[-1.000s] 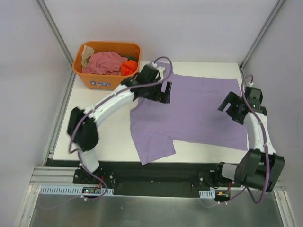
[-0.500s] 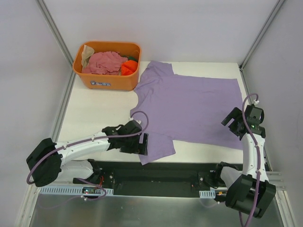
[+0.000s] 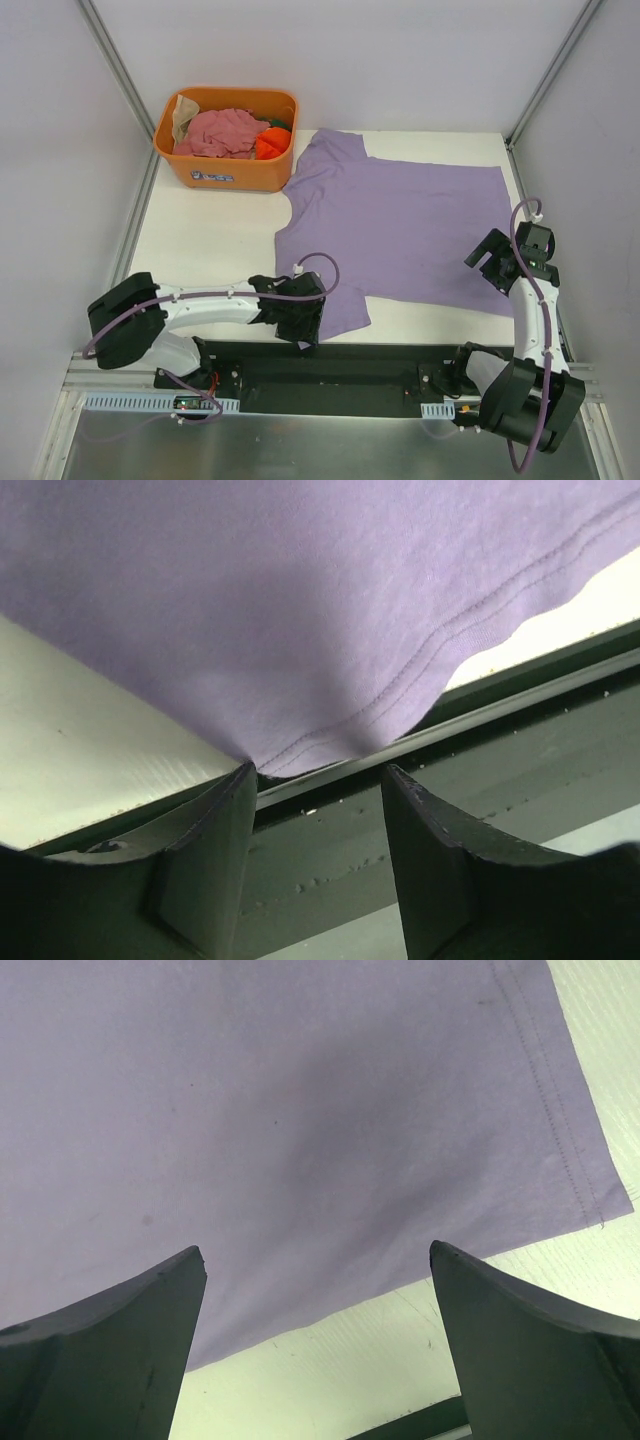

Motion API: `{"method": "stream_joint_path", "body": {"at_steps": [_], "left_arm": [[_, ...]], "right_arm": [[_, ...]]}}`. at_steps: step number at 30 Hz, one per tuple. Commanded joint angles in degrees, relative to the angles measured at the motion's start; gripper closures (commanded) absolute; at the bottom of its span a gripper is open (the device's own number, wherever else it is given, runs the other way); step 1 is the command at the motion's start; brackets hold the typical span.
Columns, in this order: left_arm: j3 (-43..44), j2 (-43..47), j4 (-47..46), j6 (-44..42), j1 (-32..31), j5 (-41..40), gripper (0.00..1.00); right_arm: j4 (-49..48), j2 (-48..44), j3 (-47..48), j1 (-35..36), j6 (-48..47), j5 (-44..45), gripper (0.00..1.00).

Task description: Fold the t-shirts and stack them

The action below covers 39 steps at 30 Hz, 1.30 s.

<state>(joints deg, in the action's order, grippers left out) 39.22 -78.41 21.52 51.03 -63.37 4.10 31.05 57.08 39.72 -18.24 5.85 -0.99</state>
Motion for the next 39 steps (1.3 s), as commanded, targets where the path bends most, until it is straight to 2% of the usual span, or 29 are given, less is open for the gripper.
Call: {"method": "stream_joint_path", "body": {"at_steps": [1,5,8,11,13,15,21,27,30,34,39], "left_arm": [[3.7,-3.8,1.2,0.7,-0.6,-1.0,0.51],[6.6,-7.0,2.5,0.9,-0.7,-3.4,0.58],[8.1,-8.7,5.1,1.3,-0.7,-6.3,0.69],[9.3,-9.7,8.8,2.8,-0.7,-10.6,0.83],[9.7,-9.6,9.6,2.6,-0.7,-11.6,1.0],[10.3,-9.0,9.7,1.4,-0.7,-11.0,1.0],[13.8,-6.8,9.0,-3.7,-0.7,-11.5,1.0],[16.0,-7.1,7.0,-8.4,-0.8,-9.2,1.0],[16.1,-7.2,6.7,-8.9,-0.6,-9.2,1.0],[16.0,-7.4,6.2,-8.7,-0.6,-9.0,1.0],[14.7,-6.3,5.8,-7.2,-0.6,-10.2,1.0]], "right_arm": [[-0.8,0.4,0.1,-0.6,0.7,-0.8,0.04],[-0.7,0.6,0.0,-0.6,0.6,-0.9,0.04],[-0.6,0.4,0.1,-0.7,0.6,-0.6,0.04],[-0.7,0.1,-0.2,-0.8,0.7,-0.4,0.04],[-0.6,0.0,-0.2,-1.0,1.1,0.0,0.04],[0.1,-0.5,0.1,-1.4,2.2,0.6,0.04],[6.0,-1.8,0.1,-5.2,7.3,11.3,0.04],[5.5,-1.4,-1.8,-18.7,8.6,4.1,0.04],[4.5,0.7,-2.2,-23.1,8.5,2.0,0.01],[-0.5,2.9,-4.0,-23.5,8.8,1.6,0.14],[-1.3,6.8,-4.1,-23.5,10.0,4.9,0.31]]}}
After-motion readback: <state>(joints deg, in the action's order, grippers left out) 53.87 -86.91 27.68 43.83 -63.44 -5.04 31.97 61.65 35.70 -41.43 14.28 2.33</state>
